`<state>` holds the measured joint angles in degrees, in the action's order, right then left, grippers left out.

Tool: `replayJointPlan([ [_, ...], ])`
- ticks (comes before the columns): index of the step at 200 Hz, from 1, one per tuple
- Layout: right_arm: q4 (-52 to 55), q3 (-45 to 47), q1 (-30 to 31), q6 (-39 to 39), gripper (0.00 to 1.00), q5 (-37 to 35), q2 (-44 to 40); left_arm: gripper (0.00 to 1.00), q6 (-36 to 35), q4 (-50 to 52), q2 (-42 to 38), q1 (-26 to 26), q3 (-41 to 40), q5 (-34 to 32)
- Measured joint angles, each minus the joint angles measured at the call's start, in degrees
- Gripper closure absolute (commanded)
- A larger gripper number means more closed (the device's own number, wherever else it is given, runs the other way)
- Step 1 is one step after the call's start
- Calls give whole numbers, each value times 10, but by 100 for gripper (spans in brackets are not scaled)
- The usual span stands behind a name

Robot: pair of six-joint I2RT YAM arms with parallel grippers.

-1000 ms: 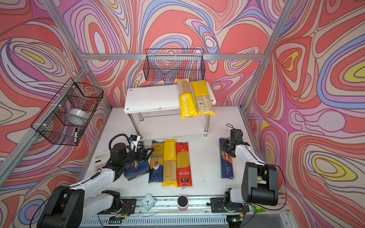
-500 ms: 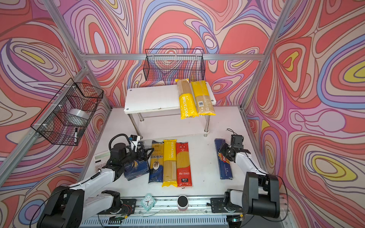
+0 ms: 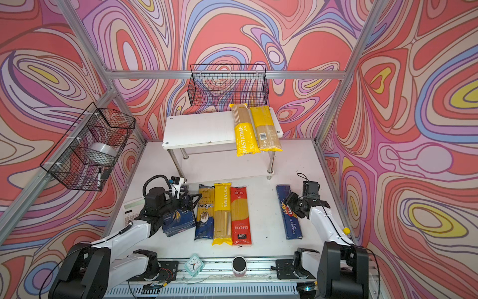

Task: Arrange pasta packages on shelves
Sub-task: Rotate the pasta bag at the middle-right of the table, then pick up the pasta bag from the middle-right of the table.

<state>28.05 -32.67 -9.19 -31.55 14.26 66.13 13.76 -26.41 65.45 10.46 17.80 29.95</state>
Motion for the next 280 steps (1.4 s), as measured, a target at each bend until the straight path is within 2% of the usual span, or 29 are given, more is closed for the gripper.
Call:
replayJointPlan([
  [29,16,0,0,-12,33,-21,-3,0,0,0,0,0,0,0],
  [68,5,7,0,-25,33,-13,2,0,0,0,0,0,0,0],
  [118,-14,35,6,-62,34,58,-30,0,0,0,0,0,0,0],
  [157,1,43,45,-82,32,80,-53,0,0,0,3,0,1,0],
  [187,58,0,112,-78,28,34,-49,0,0,0,3,0,1,0],
  [222,144,-92,179,-65,24,-61,-33,0,0,0,3,0,1,0],
  [252,182,-113,201,-56,17,-107,-16,0,0,0,3,0,1,0],
  [261,193,-112,206,-54,11,-114,-3,0,0,0,3,0,1,0],
  [280,207,-109,221,-54,10,-124,23,0,0,0,3,0,1,0],
])
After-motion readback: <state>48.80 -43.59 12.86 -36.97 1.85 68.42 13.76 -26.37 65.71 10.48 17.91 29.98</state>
